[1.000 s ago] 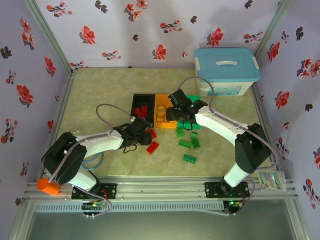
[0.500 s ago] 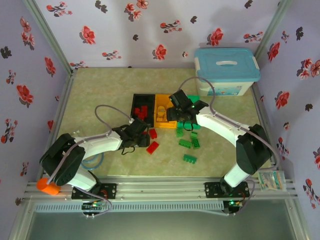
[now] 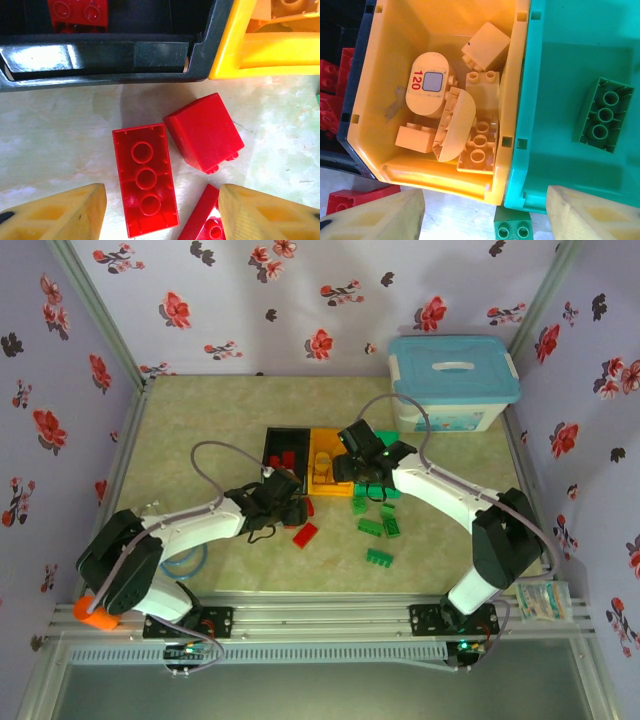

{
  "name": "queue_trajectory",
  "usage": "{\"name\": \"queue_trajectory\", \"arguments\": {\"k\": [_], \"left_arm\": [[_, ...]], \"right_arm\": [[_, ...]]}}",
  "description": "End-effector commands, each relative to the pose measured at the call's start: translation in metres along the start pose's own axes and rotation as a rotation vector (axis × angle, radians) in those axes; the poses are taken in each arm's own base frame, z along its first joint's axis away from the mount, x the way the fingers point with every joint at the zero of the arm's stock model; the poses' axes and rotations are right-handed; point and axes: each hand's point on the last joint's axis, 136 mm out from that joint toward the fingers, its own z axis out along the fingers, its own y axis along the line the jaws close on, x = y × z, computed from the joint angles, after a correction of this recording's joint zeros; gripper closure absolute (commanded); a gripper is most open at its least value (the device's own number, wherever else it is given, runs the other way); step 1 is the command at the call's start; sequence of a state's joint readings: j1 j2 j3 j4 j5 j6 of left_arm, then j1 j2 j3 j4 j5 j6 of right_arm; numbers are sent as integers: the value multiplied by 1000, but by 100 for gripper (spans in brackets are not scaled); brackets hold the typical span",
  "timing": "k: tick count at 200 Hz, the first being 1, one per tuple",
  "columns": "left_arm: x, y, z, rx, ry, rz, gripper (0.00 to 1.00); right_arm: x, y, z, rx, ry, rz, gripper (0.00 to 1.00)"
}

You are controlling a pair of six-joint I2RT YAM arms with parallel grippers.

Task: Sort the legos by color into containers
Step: Rotate the lego at the center of the table, then pick up the lego from the center of the table.

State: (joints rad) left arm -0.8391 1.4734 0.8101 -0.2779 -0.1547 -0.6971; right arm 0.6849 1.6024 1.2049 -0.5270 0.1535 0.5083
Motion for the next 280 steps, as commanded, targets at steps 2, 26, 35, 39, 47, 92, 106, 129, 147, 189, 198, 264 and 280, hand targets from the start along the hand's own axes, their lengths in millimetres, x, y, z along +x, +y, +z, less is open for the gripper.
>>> {"name": "queue_trajectory", "arguments": {"k": [2,26,35,39,47,92,106,129,147,189,198,264,280], "left_arm": [[2,3,5,-39,22,26,40],[7,5,10,-57,47,33,40],[9,7,13,-64,56,35,41],[9,7,14,-65,57,35,41],[10,7,15,-67,59,33,41],[15,7,28,-73,74,30,42],[18,9,32,-84,88,33,44],[20,13,32,-103,89,29,52],[15,14,25,-108,70,31,63],[-11,16,-9,-123,-28,46,71],[-18,17,-19,-124,-58,50,71],[-88,14,-48,-70,-185,51,70],[-105,12,-43,-56,-184,50,70]], "right_arm": [[-2,-7,-4,15,-18,24,35],[0,-8,-1,17,-13,28,35],[1,-8,0,18,-9,27,35],[1,-8,0,16,-10,29,35],[1,-8,2,16,-8,29,35],[2,-6,5,12,1,33,35],[3,-7,6,13,3,33,35],[4,-8,5,16,-1,34,35],[6,-9,6,17,2,35,35],[7,-6,8,0,6,46,35],[8,-6,8,-1,8,48,35],[22,-2,9,-39,32,72,36],[26,-4,6,-33,30,73,36]]}}
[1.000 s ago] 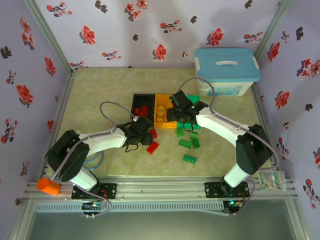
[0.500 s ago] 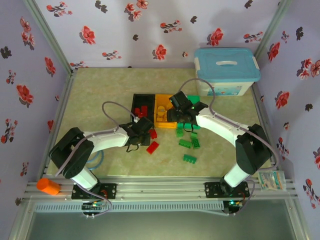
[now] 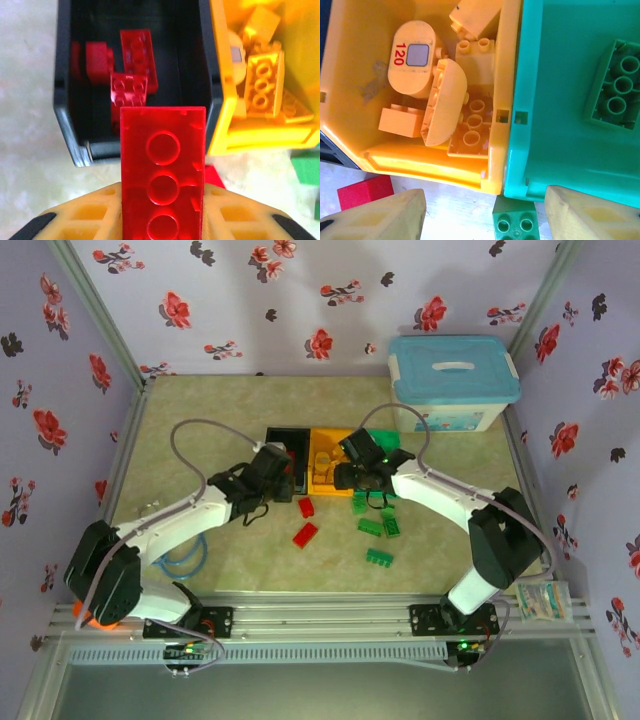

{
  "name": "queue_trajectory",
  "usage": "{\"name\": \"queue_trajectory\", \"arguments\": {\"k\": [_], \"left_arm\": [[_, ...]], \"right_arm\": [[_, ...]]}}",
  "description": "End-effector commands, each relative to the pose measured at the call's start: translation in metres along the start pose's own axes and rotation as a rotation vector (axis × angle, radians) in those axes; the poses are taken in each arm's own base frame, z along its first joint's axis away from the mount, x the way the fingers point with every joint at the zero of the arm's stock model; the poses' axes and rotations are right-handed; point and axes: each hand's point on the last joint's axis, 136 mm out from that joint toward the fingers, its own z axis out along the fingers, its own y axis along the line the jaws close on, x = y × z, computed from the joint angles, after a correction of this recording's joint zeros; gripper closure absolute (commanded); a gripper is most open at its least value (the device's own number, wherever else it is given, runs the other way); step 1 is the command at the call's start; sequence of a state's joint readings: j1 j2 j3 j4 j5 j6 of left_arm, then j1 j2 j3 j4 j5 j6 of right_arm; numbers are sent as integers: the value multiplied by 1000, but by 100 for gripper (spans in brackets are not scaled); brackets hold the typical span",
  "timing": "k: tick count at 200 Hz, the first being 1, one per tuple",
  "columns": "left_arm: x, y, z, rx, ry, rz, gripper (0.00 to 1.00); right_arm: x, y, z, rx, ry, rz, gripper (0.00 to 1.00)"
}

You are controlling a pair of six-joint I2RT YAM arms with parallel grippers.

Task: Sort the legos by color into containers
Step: Pick up the lego from the center of the table, then place the lego in the container.

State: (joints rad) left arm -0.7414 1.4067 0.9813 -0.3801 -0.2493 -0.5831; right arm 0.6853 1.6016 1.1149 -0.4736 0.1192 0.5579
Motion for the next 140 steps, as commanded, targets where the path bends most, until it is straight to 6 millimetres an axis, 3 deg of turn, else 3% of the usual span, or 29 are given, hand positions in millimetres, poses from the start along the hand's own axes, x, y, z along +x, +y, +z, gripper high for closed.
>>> {"name": "queue_trajectory", "arguments": {"k": [1,63,71,78,95,115,140], "left_arm": [[-23,0,8,3,-1,41,70],[-55,-6,47,4,37,59,68],[-57,-5,51,-1,42,59,62],[-60,-6,52,3,48,58,49],[-64,-16,48,43,64,85,36],[-63,-18,38,54,49,83,34],[-46,-17,28,62,54,82,34]], "right_arm": [[1,1,-10,-24,-19,27,36],[9,-8,-16,-10,-22,29,36],[8,-8,-17,-11,-24,30,36],[9,-8,-17,-12,-23,31,36],[10,-7,-16,-14,-19,30,36],[9,-8,-15,-13,-22,30,36],[9,-6,-12,-15,-18,30,36]]}}
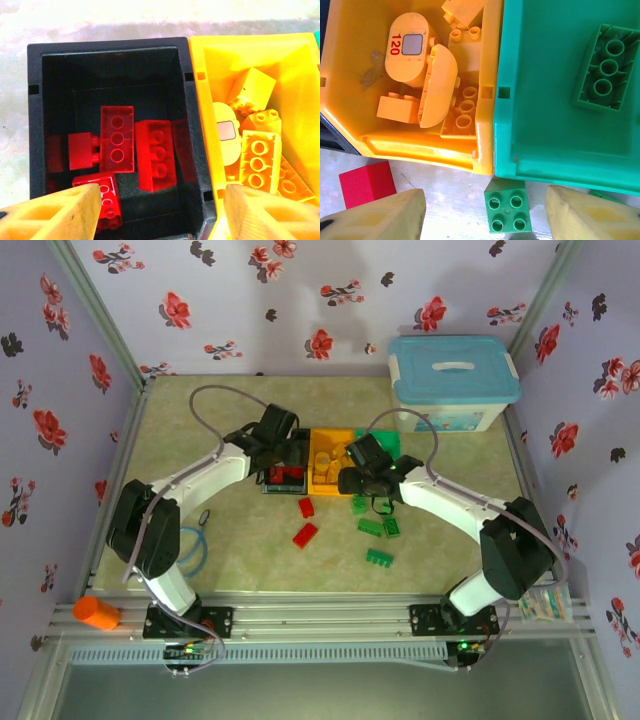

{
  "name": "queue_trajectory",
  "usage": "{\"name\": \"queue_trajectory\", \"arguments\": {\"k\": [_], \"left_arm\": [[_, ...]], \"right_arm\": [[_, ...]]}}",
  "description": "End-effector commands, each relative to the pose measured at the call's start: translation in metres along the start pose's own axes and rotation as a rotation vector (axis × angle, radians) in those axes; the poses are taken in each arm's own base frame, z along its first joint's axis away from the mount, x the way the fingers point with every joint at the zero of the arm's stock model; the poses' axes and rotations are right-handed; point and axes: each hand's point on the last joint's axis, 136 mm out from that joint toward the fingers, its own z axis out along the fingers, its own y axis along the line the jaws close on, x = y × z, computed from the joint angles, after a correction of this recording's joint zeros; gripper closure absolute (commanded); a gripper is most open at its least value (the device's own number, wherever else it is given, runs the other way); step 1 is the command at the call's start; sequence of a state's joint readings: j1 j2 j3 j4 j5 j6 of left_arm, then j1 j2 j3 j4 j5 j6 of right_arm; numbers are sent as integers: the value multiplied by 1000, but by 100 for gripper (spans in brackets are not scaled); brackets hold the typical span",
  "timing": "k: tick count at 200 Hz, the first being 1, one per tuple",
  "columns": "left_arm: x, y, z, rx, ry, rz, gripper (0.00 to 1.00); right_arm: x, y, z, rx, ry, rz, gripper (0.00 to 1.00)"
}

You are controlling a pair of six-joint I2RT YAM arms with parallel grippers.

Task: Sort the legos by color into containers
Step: Place the lego in the container, then pick up the lego from the middle-left of the table.

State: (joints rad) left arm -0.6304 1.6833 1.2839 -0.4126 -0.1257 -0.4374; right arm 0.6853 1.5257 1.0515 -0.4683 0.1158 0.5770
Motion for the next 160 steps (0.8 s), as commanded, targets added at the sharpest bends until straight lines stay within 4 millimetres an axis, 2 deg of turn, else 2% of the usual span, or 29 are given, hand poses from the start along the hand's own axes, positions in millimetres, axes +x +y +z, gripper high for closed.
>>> {"name": "queue_trajectory", "arguments": {"k": [1,46,97,126,160], "left_arm": [[14,-4,-18,25,10,21,34],[80,-23,-26,55,106,111,32],[153,-48,-29,83,211,215,31],[180,-60,-26,94,259,276,31],[196,-64,-14,68,300,311,32]], "right_arm": [[1,0,1,-2,-4,9,36],[1,2,9,6,8,6,34],[-7,2,5,19,-19,5,31],[-8,1,3,19,-25,11,31],[-5,0,2,15,-19,18,31]]}}
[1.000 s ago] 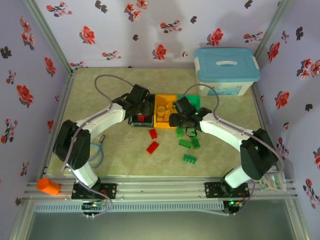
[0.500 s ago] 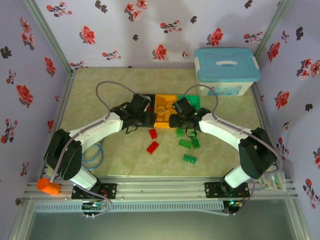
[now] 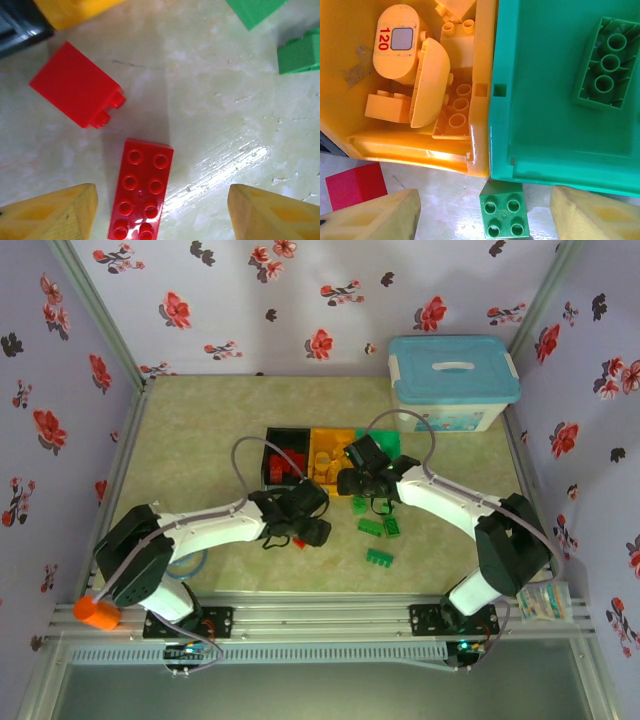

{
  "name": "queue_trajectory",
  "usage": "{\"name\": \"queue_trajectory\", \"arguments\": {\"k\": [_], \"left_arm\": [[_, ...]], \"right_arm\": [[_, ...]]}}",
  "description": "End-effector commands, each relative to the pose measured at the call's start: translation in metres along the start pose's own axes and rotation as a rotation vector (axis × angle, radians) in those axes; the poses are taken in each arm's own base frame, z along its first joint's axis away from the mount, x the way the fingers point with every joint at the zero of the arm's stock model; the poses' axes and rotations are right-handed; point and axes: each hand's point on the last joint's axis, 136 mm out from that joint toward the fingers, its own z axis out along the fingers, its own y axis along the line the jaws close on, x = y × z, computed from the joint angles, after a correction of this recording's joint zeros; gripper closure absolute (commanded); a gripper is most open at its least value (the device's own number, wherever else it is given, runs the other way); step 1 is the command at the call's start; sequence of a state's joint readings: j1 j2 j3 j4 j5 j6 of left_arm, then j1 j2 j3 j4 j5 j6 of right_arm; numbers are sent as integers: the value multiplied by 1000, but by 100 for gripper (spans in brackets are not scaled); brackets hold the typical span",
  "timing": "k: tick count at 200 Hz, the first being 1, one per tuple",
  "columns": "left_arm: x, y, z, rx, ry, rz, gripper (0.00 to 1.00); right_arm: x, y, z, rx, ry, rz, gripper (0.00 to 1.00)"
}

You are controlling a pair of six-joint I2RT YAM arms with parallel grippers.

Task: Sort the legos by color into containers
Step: Pick up the lego from the middle-left of the table.

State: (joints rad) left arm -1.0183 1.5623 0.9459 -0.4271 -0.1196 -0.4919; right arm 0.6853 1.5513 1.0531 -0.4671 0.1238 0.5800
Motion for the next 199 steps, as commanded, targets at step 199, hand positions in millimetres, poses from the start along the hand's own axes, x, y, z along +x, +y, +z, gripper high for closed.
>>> {"name": "queue_trajectory", "arguments": {"k": [199], "left_arm": [[-56,51,-31,-61,-172,-119,68]], "right_arm": [[-6,0,-8,-9,-44,30,33]]}}
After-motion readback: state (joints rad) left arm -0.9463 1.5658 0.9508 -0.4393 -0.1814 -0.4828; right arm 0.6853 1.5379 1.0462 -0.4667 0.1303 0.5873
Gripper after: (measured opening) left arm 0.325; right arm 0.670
